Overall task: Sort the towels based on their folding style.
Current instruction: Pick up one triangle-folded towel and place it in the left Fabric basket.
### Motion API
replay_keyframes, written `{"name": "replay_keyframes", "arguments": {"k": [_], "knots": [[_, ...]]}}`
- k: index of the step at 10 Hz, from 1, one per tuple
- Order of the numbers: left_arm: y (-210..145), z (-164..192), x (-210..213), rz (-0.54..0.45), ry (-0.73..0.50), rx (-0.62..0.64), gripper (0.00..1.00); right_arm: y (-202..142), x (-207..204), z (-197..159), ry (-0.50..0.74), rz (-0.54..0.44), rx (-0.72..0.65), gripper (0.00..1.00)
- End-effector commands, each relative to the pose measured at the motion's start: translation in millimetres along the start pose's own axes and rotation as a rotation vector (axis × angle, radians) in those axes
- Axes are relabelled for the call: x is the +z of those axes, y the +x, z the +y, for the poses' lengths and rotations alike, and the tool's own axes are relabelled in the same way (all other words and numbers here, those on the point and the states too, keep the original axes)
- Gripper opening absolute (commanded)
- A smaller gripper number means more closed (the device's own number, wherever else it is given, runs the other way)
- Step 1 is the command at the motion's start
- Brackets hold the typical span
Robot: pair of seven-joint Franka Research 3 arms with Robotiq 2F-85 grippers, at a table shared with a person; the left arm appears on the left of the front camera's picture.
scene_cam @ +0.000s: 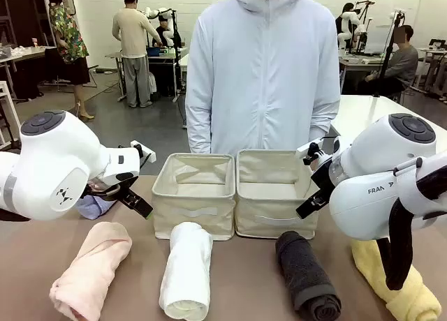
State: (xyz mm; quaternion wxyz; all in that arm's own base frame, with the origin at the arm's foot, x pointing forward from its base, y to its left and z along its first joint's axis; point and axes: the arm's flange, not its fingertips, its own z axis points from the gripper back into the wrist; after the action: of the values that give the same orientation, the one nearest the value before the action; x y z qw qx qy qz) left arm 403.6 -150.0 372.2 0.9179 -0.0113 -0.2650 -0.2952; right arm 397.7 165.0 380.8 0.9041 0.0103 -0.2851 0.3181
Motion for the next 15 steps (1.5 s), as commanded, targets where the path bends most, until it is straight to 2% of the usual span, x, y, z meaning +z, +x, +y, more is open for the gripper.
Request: {"name": "replay_keyframes", "arguments": {"k": [1, 15], "knots": [[-0.1, -0.1, 0.0, 0.0, 0.0, 0.0, 1.0, 0.5, 1.0, -0.6, -0.001, -0.003, -0.001, 1.0], [-0.1, -0.1, 0.0, 0.0, 0.0, 0.0, 1.0, 0.5, 1.0, -0.6, -0.001, -0.003, -0.001, 1.0]]}}
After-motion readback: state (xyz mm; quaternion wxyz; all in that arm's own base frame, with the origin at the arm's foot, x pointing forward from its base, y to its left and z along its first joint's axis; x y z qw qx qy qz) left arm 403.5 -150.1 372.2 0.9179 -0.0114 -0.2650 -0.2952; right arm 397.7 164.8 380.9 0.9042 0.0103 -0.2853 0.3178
